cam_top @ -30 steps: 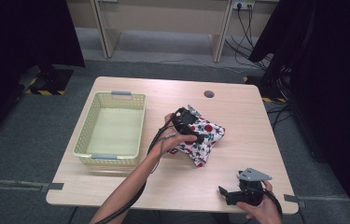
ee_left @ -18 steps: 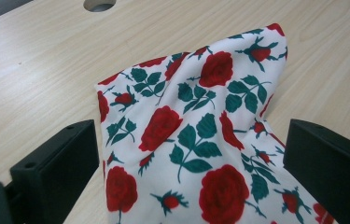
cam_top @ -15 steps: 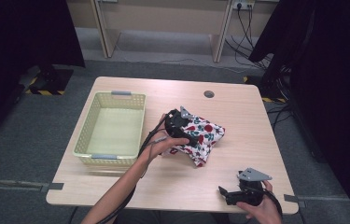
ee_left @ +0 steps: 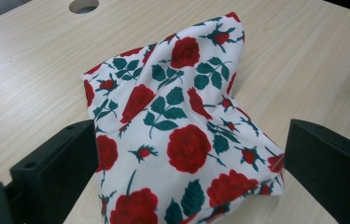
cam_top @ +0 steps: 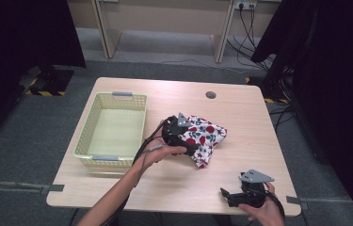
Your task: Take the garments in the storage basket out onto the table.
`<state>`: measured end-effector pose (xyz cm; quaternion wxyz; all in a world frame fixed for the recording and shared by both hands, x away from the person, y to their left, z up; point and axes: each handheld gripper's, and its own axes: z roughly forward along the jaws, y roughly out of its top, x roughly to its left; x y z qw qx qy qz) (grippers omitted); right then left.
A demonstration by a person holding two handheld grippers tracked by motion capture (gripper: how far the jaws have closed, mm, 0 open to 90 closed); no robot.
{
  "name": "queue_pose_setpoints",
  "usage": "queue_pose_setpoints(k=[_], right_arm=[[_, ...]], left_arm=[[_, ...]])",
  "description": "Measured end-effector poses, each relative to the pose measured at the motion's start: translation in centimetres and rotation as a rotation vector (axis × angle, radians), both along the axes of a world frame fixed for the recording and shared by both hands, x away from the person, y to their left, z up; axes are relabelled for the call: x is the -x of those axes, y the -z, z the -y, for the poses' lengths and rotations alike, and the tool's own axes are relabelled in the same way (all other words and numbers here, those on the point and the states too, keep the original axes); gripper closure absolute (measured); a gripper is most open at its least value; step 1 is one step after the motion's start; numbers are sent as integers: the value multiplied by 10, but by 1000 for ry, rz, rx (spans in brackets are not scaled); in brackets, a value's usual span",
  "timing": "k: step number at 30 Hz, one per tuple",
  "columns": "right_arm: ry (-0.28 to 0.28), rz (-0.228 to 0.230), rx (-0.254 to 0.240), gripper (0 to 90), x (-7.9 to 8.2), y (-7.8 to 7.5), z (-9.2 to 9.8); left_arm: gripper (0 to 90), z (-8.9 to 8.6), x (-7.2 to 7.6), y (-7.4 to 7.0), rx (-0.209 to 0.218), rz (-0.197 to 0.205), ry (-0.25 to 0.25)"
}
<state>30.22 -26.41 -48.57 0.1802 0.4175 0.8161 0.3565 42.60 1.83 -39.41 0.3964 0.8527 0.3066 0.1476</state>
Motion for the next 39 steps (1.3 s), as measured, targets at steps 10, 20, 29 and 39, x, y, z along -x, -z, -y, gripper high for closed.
queue_pose_setpoints(k=[10,20,29,39], right_arm=[[-1,0,1,5,0,0,0],[-1,0,1,6,0,0,0],[-1,0,1,5,0,0,0],[-1,0,1,6,0,0,0]], left_arm=[[24,-5,21,2,23,4,35],[25,-6,37,4,49,19,51],[25,-10,47,10,73,11,53],[25,-15,61,31,106,-16,55]])
